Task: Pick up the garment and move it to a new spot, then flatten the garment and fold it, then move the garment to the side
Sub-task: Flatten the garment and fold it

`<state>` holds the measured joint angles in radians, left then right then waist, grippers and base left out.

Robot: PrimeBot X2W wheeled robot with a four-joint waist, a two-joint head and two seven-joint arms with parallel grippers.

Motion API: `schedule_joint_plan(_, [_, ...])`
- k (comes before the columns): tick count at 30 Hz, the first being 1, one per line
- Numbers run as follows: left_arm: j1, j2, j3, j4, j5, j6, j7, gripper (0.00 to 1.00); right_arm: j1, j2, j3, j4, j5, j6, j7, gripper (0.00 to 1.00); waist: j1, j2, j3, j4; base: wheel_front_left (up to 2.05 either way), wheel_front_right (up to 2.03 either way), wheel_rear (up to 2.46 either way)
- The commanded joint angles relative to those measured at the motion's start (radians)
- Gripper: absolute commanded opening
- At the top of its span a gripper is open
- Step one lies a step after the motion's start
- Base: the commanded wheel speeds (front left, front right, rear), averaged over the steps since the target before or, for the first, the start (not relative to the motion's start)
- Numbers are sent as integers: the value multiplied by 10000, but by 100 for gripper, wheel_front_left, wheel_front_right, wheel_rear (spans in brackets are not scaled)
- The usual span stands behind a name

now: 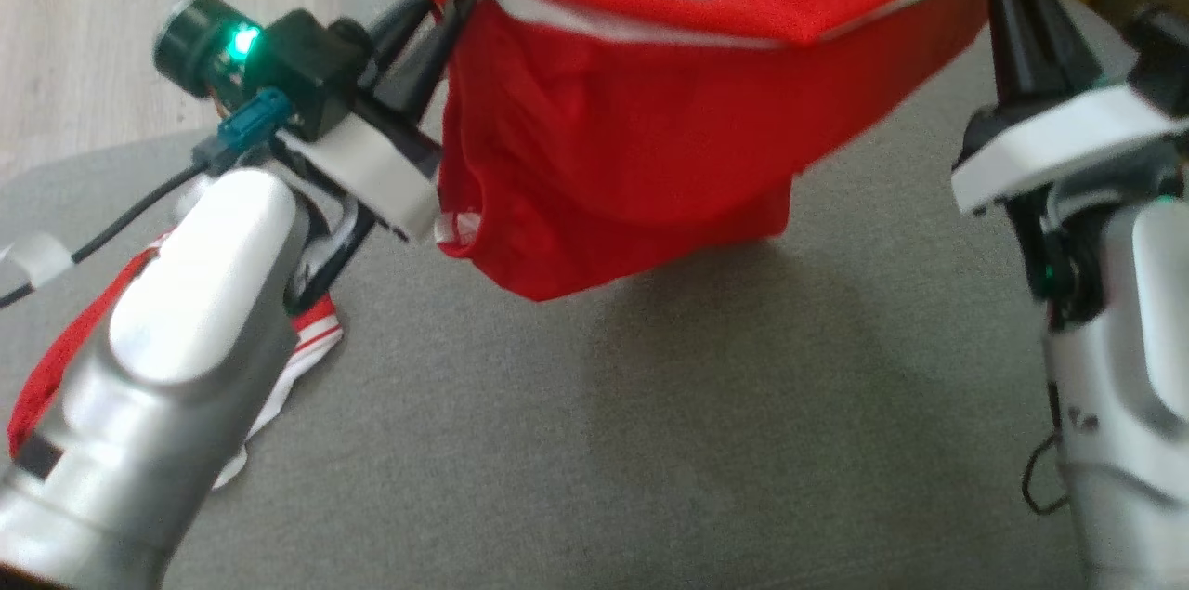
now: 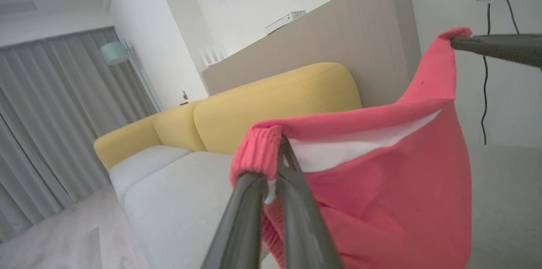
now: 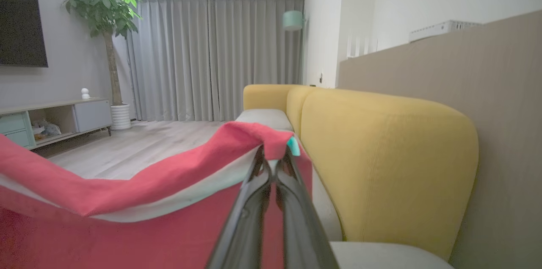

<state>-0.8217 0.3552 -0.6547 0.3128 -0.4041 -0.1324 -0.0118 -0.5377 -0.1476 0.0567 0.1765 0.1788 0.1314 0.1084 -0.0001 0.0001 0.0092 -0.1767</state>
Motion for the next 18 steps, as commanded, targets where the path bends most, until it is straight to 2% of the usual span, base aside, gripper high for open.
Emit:
schedule_joint_plan(1, [-236, 460, 334, -393, -221, 21, 145, 0, -54, -94, 199, -413, 63, -7, 113, 0, 1, -1, 105, 43, 0, 0, 0])
schedule_joint_plan(4, [-45, 705, 322, -944, -663, 20, 560, 0, 231, -300, 94, -702, 145, -7, 390, 0, 1, -1, 441, 147, 0, 0, 0])
schedule_joint_plan(10, [-601, 1082, 276, -1253, -650, 19, 941, 0, -218, -558, -15, -728, 229, -7, 707, 0, 1, -1, 1473, 237, 0, 0, 0])
schedule_joint_plan(14, [-1657, 1205, 126, -791, -769, 19, 1071, 0, -1544, -492, 398, 76, 524, -7, 727, 0, 1, -1, 2255, 20, 0, 0, 0])
schedule_joint_plan(16, [-2458, 1270, 48, -308, -749, 19, 1059, 0, -2564, -239, 512, 799, 1015, -7, 571, 0, 1, -1, 2636, -155, 0, 0, 0])
schedule_joint_plan(18, [-3327, 1192, 80, 319, -766, 18, 917, 0, -3775, -211, 686, 1686, 956, -7, 114, 0, 1, -1, 2927, -313, 0, 0, 0])
